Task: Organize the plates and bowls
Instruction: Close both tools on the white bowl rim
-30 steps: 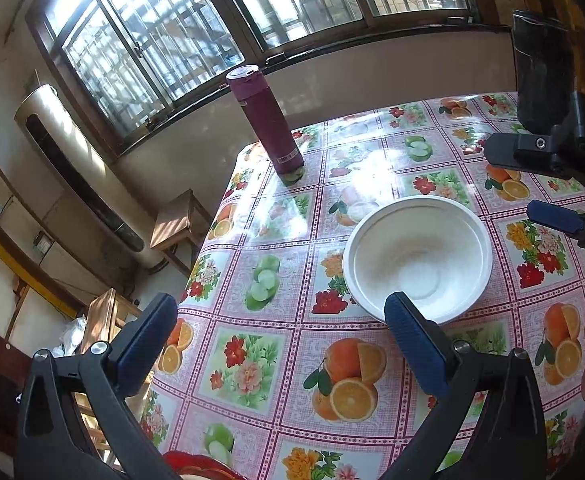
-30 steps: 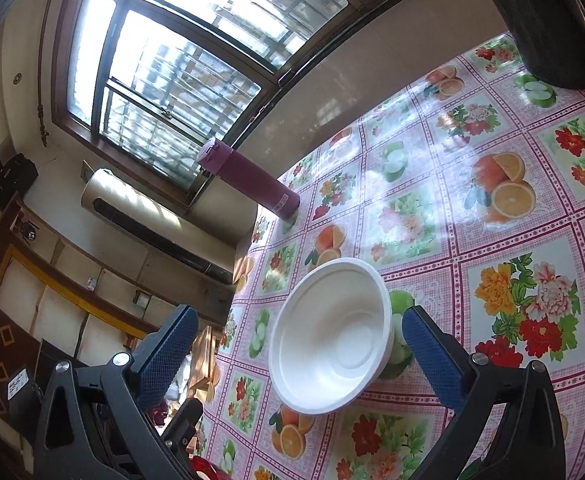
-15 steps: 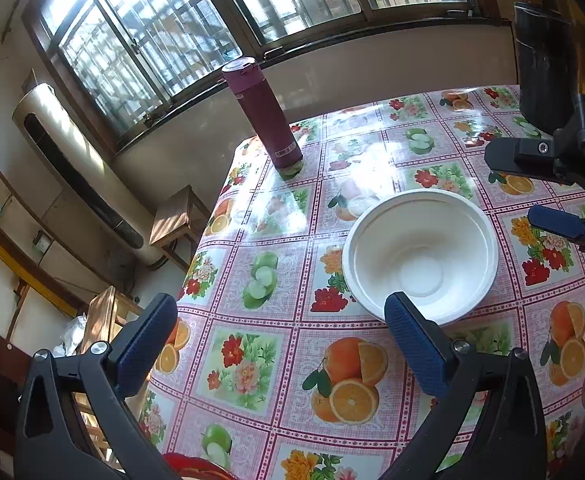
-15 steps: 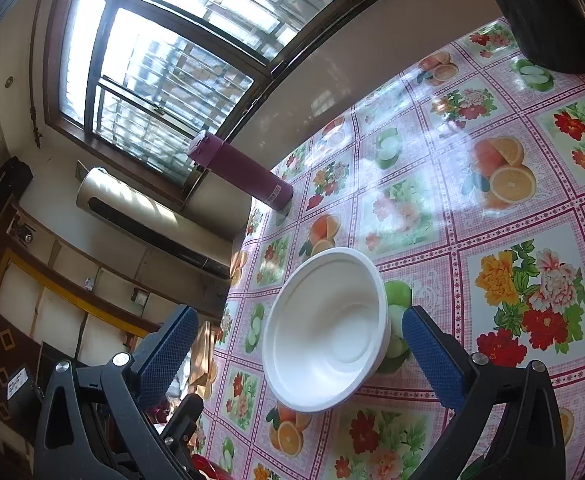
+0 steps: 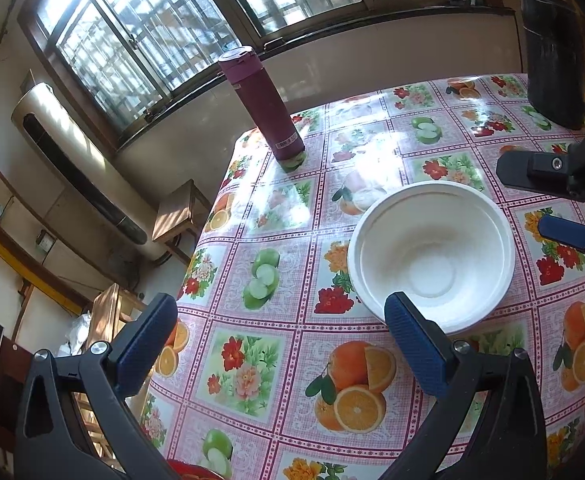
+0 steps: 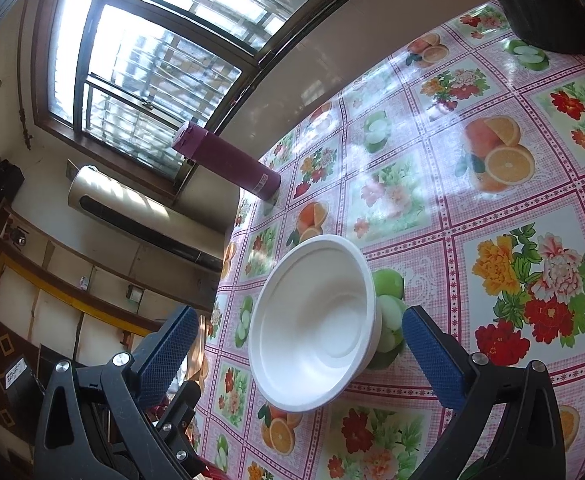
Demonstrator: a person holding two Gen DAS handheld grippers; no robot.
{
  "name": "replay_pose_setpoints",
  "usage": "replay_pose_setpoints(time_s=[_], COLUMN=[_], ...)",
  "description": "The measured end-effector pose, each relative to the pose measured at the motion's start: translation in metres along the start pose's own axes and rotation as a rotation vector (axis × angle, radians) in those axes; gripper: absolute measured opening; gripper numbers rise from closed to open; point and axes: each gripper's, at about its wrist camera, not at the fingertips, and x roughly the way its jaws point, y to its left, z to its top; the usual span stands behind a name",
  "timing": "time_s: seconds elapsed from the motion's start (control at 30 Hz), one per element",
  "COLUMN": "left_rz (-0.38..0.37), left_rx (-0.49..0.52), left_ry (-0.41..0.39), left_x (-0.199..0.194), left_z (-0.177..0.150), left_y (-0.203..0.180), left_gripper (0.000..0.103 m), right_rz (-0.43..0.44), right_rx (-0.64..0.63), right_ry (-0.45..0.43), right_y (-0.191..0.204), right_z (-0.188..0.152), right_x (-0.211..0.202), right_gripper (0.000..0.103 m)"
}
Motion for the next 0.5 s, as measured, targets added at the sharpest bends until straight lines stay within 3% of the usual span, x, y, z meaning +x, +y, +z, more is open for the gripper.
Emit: replay_pose_setpoints(time_s=[0.13,0.27,0.33,0.43,0.5], left_rz=[-0.005,-0.070,-0.179,-0.408,-0.475], left_rx=[0.002,-0.026,-0.077,-0.252,-0.336], left_ry=[0.014,0.070,0.141,0.323,0.389], left_x=[0.005,0.020,0.035,0.071,0.090], left_z=[0.002,0.009,0.016,0.022,0.023], left_y=[-0.001,0.002,0.008,0.024,0.033], left_gripper=[0.103,0.103,0.103,0.103,0.103], right_rz=[-0.007,-0.011,-0.009,0.006,0.021], right_rx=[0.002,0.012,0.022,0.033,0.043], right_ry=[0.003,0.017,0.023,0.025,0.034], right_y=[-0.001,-0.005,-0.009,-0.014,-0.017], right_z=[0.000,0.000,0.000,0.001,0.001], right_x=[0.003,0.010,0.013,0.017,0.021], right_gripper=[0.103,0.103,0.103,0.103,0.103])
